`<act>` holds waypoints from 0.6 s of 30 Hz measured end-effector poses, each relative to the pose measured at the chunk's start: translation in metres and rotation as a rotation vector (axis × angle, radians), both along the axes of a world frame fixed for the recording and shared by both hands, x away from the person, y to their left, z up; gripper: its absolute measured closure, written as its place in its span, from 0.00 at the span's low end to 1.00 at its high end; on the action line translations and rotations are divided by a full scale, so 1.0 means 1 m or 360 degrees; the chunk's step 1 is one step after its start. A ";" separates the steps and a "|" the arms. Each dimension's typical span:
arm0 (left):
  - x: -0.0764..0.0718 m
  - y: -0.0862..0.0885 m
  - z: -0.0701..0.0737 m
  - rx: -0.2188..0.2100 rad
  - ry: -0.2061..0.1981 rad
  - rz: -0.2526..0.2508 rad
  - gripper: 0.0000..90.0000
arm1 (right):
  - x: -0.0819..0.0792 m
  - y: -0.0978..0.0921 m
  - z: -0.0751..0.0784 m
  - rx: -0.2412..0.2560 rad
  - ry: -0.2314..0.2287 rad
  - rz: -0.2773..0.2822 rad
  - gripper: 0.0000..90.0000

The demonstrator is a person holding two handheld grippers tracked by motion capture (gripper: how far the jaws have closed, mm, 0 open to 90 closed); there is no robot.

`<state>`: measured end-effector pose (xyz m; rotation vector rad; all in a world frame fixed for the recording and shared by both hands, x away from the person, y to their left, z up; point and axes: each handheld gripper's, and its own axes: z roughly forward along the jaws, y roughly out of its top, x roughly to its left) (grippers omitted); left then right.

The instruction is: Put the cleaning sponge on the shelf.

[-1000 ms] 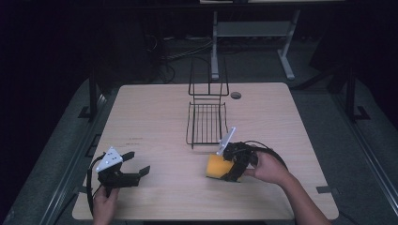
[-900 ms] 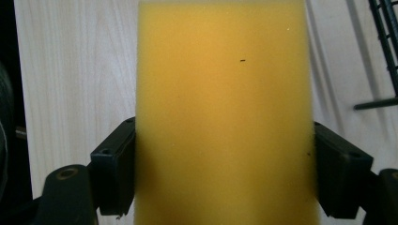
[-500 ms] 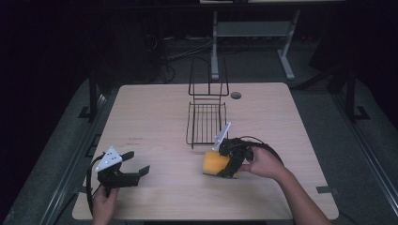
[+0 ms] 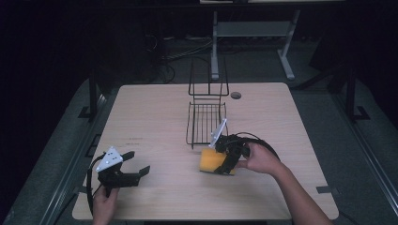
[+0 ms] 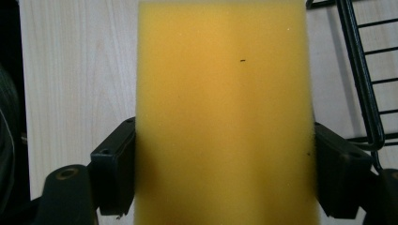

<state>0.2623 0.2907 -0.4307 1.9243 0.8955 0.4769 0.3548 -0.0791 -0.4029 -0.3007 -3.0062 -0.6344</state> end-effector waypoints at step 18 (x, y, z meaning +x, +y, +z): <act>0.001 -0.002 0.000 0.0011 -0.0001 -0.0008 0.16 | 0.015 0.009 0.008 0.0005 -0.0002 0.0023 0.24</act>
